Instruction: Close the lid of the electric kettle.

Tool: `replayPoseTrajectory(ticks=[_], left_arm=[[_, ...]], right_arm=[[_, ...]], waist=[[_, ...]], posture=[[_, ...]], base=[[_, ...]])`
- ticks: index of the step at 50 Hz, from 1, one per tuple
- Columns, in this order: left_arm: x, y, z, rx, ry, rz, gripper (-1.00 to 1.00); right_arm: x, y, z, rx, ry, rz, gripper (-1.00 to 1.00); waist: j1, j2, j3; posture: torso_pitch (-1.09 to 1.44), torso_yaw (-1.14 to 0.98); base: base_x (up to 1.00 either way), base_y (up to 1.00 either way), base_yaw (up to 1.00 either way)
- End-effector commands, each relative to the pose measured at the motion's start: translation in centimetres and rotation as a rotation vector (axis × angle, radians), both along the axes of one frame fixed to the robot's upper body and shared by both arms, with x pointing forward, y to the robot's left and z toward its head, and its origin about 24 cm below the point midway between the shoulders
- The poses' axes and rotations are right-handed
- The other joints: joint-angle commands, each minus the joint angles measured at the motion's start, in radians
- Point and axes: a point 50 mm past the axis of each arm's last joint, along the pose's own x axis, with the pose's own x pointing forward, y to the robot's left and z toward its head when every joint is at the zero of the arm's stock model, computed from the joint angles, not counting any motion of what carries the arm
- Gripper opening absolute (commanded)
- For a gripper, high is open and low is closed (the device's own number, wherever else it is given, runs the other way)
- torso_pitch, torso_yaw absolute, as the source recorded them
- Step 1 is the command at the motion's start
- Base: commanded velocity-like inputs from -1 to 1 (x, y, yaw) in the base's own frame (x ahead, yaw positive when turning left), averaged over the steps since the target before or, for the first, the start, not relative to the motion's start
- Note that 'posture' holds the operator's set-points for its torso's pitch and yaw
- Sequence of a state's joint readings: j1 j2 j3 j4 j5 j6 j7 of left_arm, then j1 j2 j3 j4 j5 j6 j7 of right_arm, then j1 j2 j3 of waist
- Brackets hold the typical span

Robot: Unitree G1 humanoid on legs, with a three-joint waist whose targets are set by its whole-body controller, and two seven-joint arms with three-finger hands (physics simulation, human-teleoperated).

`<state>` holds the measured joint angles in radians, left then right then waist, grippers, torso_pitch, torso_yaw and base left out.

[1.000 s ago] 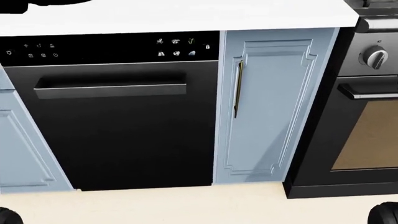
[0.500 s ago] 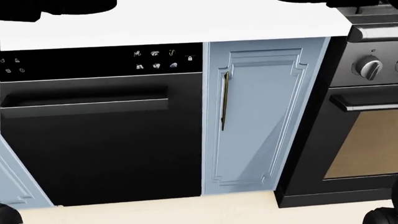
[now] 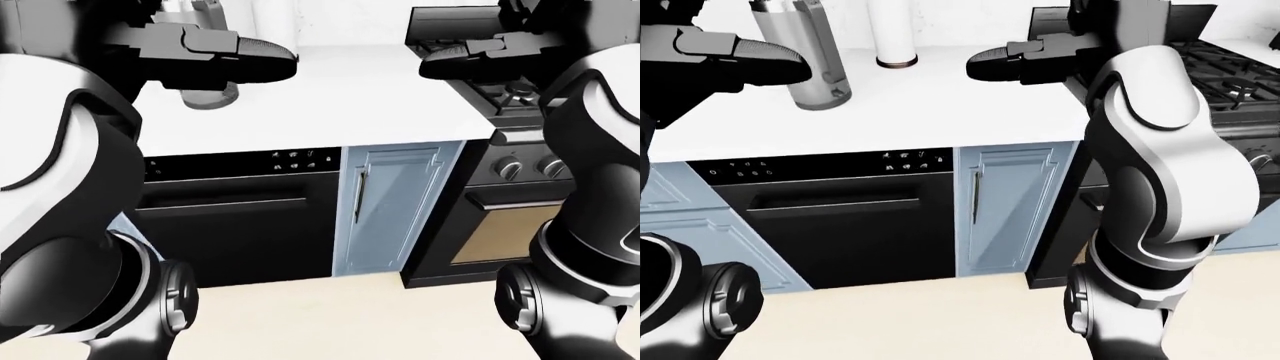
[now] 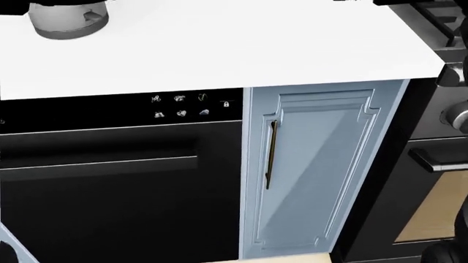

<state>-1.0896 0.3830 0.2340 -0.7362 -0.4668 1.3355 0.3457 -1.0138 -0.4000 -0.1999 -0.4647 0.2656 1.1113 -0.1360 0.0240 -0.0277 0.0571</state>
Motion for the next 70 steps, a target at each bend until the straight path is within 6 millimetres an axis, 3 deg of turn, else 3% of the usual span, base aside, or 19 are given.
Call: replayPoseTrajectory(ticks=[1,2,3,6,12,16,17,19,27,31,32,34,38,39,44,46,51,55,70], left_arm=[[-0.6,-0.3,0.9,0.001,-0.048,-0.014,1.0],[-0.6,-0.2,0.9,0.002,-0.047,-0.014,1.0],[-0.6,-0.2,0.8,0.001,-0.046,-0.015,1.0],[-0.5,-0.1,0.9,-0.007,-0.049,-0.007,1.0],[-0.3,-0.2,0.5,-0.002,-0.043,-0.004,1.0],[-0.3,-0.4,0.5,-0.005,-0.04,-0.012,1.0],[-0.4,-0.4,0.5,-0.007,-0.04,-0.014,1.0],[-0.4,-0.3,0.5,-0.002,-0.041,-0.007,1.0],[-0.3,-0.2,0.4,-0.003,-0.039,-0.008,1.0],[-0.3,-0.2,0.4,-0.002,-0.039,-0.007,1.0],[-0.3,-0.2,0.4,-0.002,-0.039,-0.007,1.0],[-0.4,-0.2,0.5,-0.001,-0.044,-0.005,1.0],[-0.5,-0.1,0.6,-0.003,-0.045,-0.005,1.0],[-0.5,-0.1,0.7,-0.001,-0.046,-0.003,1.0],[-0.6,-0.1,0.8,0.0,-0.049,-0.004,1.0],[-0.6,-0.1,0.8,0.002,-0.05,-0.003,1.0],[-0.8,-0.2,1.1,0.001,-0.055,-0.009,1.0],[-1.5,-0.6,1.7,-0.003,-0.05,-0.039,1.0],[-3.9,2.7,4.8,-0.263,-0.189,0.07,1.0]], right_arm=[[-0.5,-0.3,1.0,0.002,-0.055,-0.016,1.0],[-0.6,-0.4,1.0,0.002,-0.055,-0.019,1.0],[-0.6,-0.4,1.0,0.002,-0.056,-0.02,1.0],[-0.6,-0.4,1.0,0.001,-0.056,-0.019,1.0],[-0.5,-0.4,0.9,-0.006,-0.055,-0.02,1.0],[-0.4,-0.4,0.8,-0.008,-0.054,-0.02,1.0],[-0.4,-0.4,0.8,-0.006,-0.054,-0.02,1.0],[-0.5,-0.3,0.8,-0.004,-0.052,-0.019,1.0],[-0.4,-0.3,0.8,-0.002,-0.054,-0.018,1.0],[-0.4,-0.3,0.8,-0.007,-0.053,-0.024,1.0],[-0.4,-0.3,0.8,-0.007,-0.053,-0.024,1.0],[-0.4,-0.3,0.8,-0.004,-0.054,-0.025,1.0],[-0.1,-0.1,0.6,-0.006,-0.039,-0.027,1.0],[-0.1,-0.1,0.6,-0.007,-0.038,-0.027,1.0],[-0.3,-0.1,0.7,-0.009,-0.053,-0.022,1.0],[-0.3,-0.1,0.7,-0.009,-0.053,-0.022,1.0],[-0.2,-0.2,0.7,-0.008,-0.052,-0.03,1.0],[-0.2,-0.3,0.6,-0.005,-0.049,-0.029,1.0],[-0.2,-0.1,0.5,-0.003,-0.048,-0.021,1.0]], waist=[[-0.001,-0.009,-0.021],[0.001,-0.044,-0.032],[-0.008,-0.016,-0.018],[-0.011,-0.032,-0.012],[-0.023,0.015,-0.003],[-0.038,0.093,-0.028],[-0.034,0.087,-0.033],[-0.035,0.097,-0.001],[-0.009,0.045,-0.015],[-0.005,-0.042,-0.041],[-0.009,-0.01,-0.025],[-0.01,-0.035,0.021],[-0.006,-0.026,0.014],[0.0,-0.022,-0.015],[-0.013,0.066,-0.004],[-0.022,0.04,-0.007],[-0.013,0.036,-0.004],[-0.018,-0.009,0.016],[-0.026,0.015,-0.002]], posture=[[0.0,0.0],[0.0,0.0],[0.0,0.0],[0.0,0.0],[0.0,0.0],[0.0,0.0],[0.0,0.0],[0.0,0.0],[0.0,0.0],[0.0,0.0],[0.0,0.0],[0.0,0.0],[0.0,0.0],[0.0,0.0],[0.0,0.0],[0.0,0.0],[0.0,0.0],[0.0,0.0],[0.0,0.0]], base=[[0.34,0.0,0.0],[0.34,0.0,0.0],[0.34,0.0,0.0],[0.35,0.0,0.0],[0.36,0.0,0.0],[0.38,0.0,0.0],[0.39,0.0,0.0],[0.39,0.0,0.0],[0.35,0.0,0.0],[0.3,0.0,0.0],[0.29,0.0,0.0],[0.16,0.0,0.0],[-0.1,0.0,0.0],[-0.41,0.0,0.0],[-0.15,0.0,0.0],[0.0,0.0,0.0],[0.0,0.0,0.0],[0.0,0.0,0.0],[0.0,0.0,0.0]])
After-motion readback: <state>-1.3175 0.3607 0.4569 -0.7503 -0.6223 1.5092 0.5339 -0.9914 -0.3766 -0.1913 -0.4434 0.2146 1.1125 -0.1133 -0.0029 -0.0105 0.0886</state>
